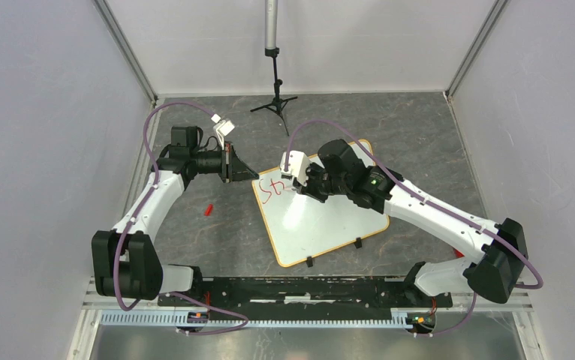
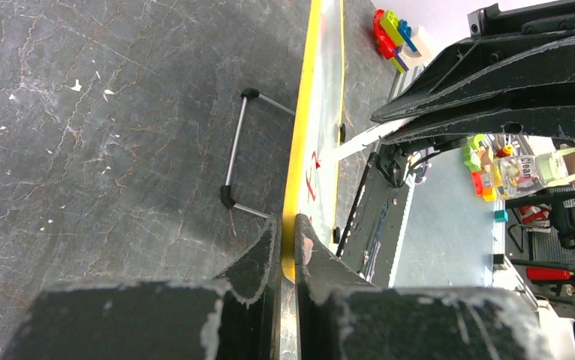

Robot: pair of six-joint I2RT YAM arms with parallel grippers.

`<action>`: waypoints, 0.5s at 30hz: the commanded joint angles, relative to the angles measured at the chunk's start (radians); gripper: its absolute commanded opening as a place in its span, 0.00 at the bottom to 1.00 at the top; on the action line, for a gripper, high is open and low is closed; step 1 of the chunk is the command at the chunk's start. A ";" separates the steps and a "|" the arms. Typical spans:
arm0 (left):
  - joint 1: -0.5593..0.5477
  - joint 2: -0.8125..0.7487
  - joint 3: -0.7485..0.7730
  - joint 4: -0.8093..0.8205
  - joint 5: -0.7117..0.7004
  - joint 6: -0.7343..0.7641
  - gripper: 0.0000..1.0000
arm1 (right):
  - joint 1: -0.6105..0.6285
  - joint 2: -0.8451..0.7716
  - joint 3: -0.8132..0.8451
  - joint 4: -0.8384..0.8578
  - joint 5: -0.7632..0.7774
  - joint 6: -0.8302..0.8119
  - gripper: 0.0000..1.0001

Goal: Write a sentence on the whiteboard

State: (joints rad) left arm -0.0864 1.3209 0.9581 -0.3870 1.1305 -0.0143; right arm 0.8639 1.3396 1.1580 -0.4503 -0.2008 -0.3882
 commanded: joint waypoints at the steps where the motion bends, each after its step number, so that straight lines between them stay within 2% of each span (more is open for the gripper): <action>1: -0.005 -0.018 -0.007 0.023 0.004 -0.032 0.03 | -0.002 -0.012 -0.008 -0.022 -0.013 0.005 0.00; 15: -0.005 -0.014 -0.005 0.023 0.005 -0.033 0.02 | -0.032 0.012 0.076 0.025 0.051 0.008 0.00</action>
State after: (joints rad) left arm -0.0868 1.3209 0.9581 -0.3870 1.1320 -0.0147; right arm 0.8570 1.3437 1.1782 -0.4572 -0.1909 -0.3866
